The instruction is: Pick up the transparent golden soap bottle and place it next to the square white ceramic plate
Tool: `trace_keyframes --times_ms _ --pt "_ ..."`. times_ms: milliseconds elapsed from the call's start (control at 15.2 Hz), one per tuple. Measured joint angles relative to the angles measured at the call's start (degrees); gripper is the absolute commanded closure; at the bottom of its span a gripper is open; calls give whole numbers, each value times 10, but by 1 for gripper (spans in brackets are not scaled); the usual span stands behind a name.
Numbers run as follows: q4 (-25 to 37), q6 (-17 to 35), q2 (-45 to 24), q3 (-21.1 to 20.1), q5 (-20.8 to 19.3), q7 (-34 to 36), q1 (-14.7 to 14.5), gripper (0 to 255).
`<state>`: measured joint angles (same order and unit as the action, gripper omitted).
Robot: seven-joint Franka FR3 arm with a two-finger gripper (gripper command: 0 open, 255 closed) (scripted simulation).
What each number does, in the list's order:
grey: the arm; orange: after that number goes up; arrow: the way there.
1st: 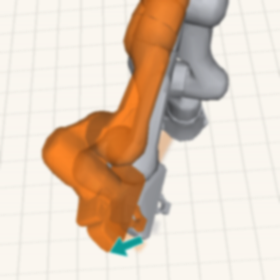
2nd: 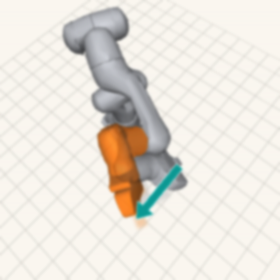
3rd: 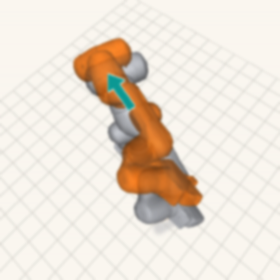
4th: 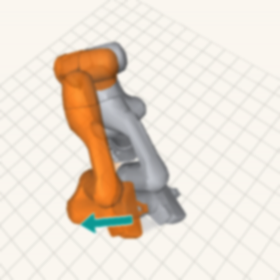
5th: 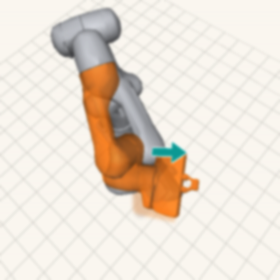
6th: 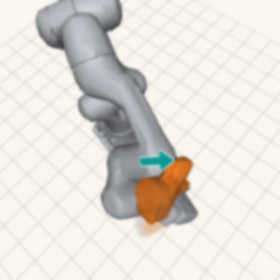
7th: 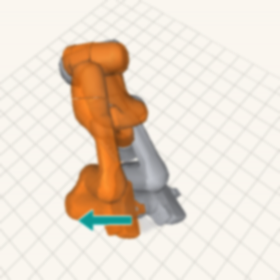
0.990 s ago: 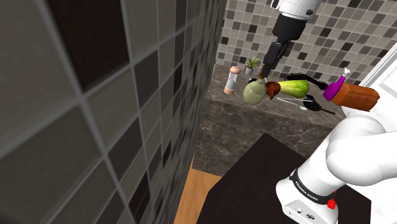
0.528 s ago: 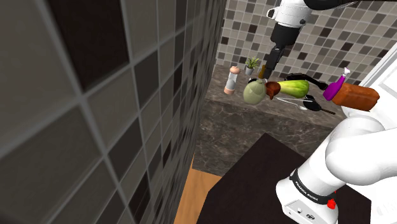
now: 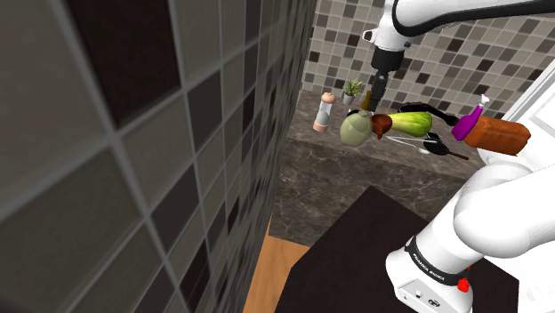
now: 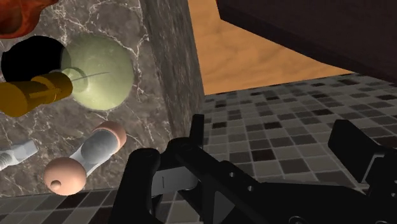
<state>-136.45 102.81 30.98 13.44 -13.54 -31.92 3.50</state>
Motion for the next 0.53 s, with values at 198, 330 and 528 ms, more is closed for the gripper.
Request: trace_keyframes --times_ms 198,330,528 --pt "25 25 -54 25 -20 -47 2 0" --pt "41 41 -87 40 -32 -77 4 0" --pt "70 69 -145 66 -47 -128 9 0"
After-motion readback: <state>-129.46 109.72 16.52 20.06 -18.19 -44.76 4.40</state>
